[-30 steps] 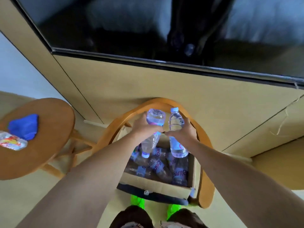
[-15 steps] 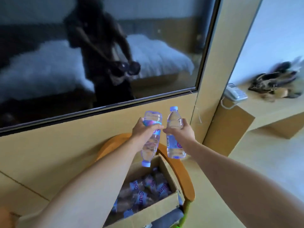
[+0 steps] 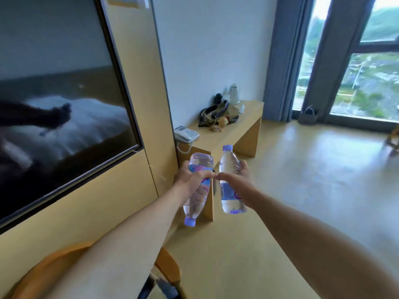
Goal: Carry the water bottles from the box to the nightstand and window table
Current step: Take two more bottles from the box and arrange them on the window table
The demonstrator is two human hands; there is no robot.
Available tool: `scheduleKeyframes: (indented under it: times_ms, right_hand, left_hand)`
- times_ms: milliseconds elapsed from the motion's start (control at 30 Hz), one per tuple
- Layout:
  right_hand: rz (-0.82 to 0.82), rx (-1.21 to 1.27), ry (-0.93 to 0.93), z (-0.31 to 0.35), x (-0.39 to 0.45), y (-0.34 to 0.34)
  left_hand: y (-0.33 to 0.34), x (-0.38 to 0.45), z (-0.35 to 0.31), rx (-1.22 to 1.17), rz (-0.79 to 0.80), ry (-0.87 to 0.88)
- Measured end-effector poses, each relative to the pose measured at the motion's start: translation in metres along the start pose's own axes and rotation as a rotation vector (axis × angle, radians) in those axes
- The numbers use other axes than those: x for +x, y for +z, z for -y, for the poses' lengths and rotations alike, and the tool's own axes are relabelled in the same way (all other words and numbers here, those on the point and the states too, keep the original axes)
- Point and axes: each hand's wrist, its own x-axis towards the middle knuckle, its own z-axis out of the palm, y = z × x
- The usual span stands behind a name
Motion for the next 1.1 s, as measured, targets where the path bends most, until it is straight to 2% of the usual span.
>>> scheduleKeyframes:
  times_ms: [200,367,500,767,1100]
  right_hand:
    - [-0.212,-0.064,0.0,-0.007,0.036,-0.176]
    - [-0.394,-0.084,0.019,-0.016,0.055,-0.307]
    - [-0.5,-0.078,0.044,-0.024,0.07,-0.391]
    - [-0.699,-0.056,0.089,-0.045,0.123,-0.508]
    - [-0.935,-0.074,0.103,-0.042,0.277,-0.614]
  left_hand:
    - [0.171,0.021,-0.055,0.013,0.15,0.096]
    - [0.303,0.026,-0.092,0.033,0.336,0.136]
    - [0.39,0.039,-0.115,0.037,0.379,0.144]
    - [0.537,0.093,-0.14,0.067,0.554,0.202]
    - [0.704,0.225,-0.205,0.075,0.781,0.238]
